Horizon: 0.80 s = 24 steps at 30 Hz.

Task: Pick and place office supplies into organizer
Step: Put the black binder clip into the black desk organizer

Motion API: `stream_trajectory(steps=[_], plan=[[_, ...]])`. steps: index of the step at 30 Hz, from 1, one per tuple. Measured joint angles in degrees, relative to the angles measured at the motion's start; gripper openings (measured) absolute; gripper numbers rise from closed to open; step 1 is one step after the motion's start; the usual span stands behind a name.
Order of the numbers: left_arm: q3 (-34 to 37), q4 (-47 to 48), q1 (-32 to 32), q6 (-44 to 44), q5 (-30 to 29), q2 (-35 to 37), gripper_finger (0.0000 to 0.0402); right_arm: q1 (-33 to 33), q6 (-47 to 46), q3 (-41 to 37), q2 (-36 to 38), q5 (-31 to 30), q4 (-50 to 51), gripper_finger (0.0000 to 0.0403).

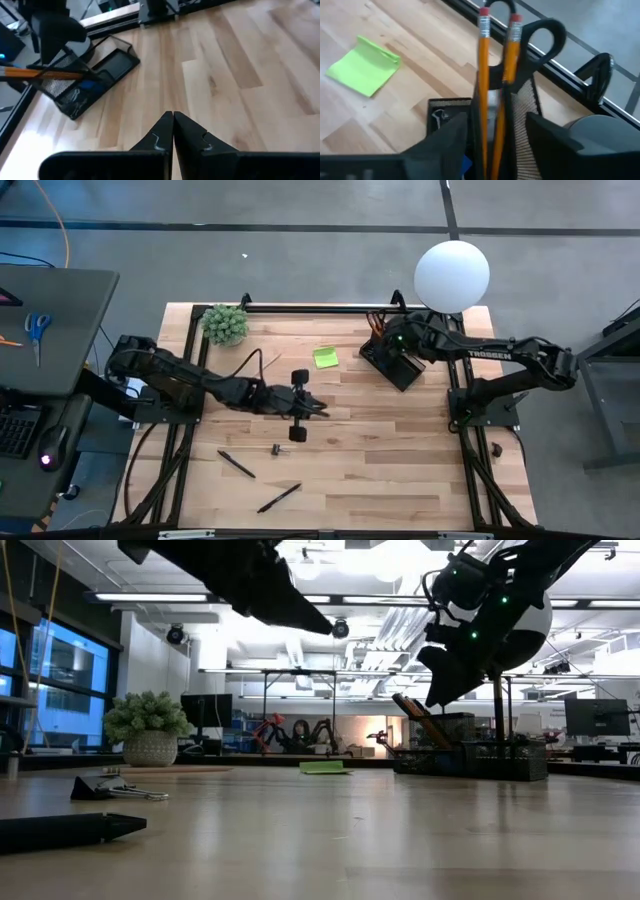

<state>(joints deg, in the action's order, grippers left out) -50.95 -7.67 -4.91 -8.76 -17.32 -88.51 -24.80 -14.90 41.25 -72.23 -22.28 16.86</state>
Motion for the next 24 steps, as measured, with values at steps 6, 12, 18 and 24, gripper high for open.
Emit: stream_trajectory(steps=[6, 12, 18, 24], plan=[[0.0, 1.6, 0.0, 0.2, -0.1, 0.0, 0.0003, 1.6, -0.1, 0.0, 0.3, 1.3, 0.1, 0.0258], [0.0, 3.3, 0.0, 1.4, -1.5, 0.0, 0.0003, 8.2, 0.9, 0.0, 4.5, -4.4, -1.2, 0.0256], [0.8, 5.1, 0.0, 7.1, -1.6, 0.0, 0.0003, 16.4, 6.6, 0.0, 5.8, -3.2, -10.4, 0.0239], [2.9, 11.2, 0.0, 17.7, 2.5, 1.8, 0.0003, 21.5, 13.2, 0.1, -0.4, 11.8, -15.2, 0.0223]])
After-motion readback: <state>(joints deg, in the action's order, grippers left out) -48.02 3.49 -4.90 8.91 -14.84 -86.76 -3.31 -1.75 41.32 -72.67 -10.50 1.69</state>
